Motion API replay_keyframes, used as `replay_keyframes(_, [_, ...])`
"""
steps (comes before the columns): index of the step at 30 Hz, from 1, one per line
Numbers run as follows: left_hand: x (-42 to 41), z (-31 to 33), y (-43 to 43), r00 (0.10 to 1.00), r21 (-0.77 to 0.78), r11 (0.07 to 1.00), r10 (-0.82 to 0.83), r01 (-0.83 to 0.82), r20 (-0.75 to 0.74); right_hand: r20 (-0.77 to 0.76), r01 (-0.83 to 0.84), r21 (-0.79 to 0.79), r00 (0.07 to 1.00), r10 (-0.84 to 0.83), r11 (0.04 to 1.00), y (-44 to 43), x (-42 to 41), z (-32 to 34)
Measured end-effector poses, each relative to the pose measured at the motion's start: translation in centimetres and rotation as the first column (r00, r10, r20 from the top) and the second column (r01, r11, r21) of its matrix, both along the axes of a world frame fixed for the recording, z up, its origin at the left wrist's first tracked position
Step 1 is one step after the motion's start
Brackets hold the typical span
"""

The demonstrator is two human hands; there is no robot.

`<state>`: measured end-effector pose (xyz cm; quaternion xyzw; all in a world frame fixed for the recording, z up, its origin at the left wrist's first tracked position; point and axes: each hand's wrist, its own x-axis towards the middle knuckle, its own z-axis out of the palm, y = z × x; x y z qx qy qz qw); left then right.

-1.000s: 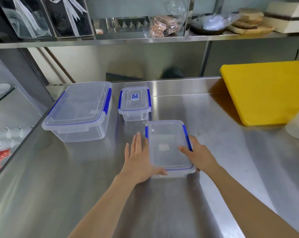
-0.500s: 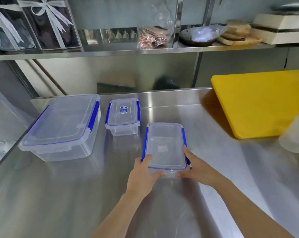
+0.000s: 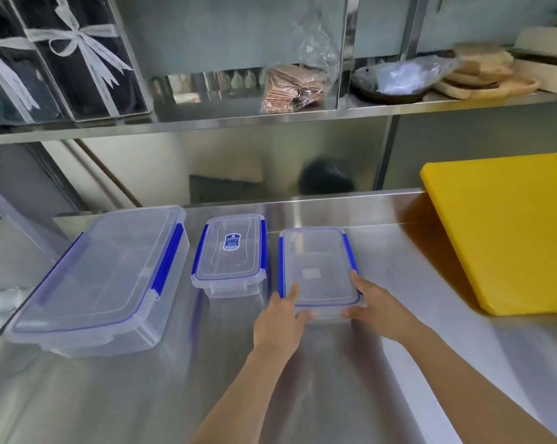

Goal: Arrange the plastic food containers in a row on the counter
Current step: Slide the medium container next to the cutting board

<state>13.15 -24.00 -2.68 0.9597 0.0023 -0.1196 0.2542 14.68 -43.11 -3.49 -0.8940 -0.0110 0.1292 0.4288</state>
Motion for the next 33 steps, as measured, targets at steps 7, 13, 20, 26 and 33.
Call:
replay_keyframes(7, [6.0,-0.5,-0.6,0.999,0.001,1.0,0.024,-0.024,0.028,0.051,-0.012,-0.048,0.999,0.015,0.999,-0.4,6.1,-0.4])
replay_keyframes(13, [7.2,-1.1,-0.5,0.998,0.014,1.0,0.024,-0.025,0.054,0.081,0.009,-0.047,0.997,-0.005,0.999,-0.7,7.4,-1.4])
replay_keyframes(20, [7.4,-0.6,-0.3,0.991,-0.178,0.977,0.126,-0.115,0.049,0.043,0.031,0.047,0.999,-0.033,0.998,-0.7,7.2,-1.6])
replay_keyframes(26, [7.3,-1.0,-2.9,0.992,-0.247,0.964,0.113,-0.096,0.059,0.025,0.017,0.044,1.0,-0.018,0.999,-3.1,6.6,-1.0])
replay_keyframes(33, [8.1,-1.4,-10.6,0.998,-0.154,0.988,-0.022,0.032,0.062,-0.011,0.046,0.047,0.999,-0.045,0.998,-10.7,5.8,0.2])
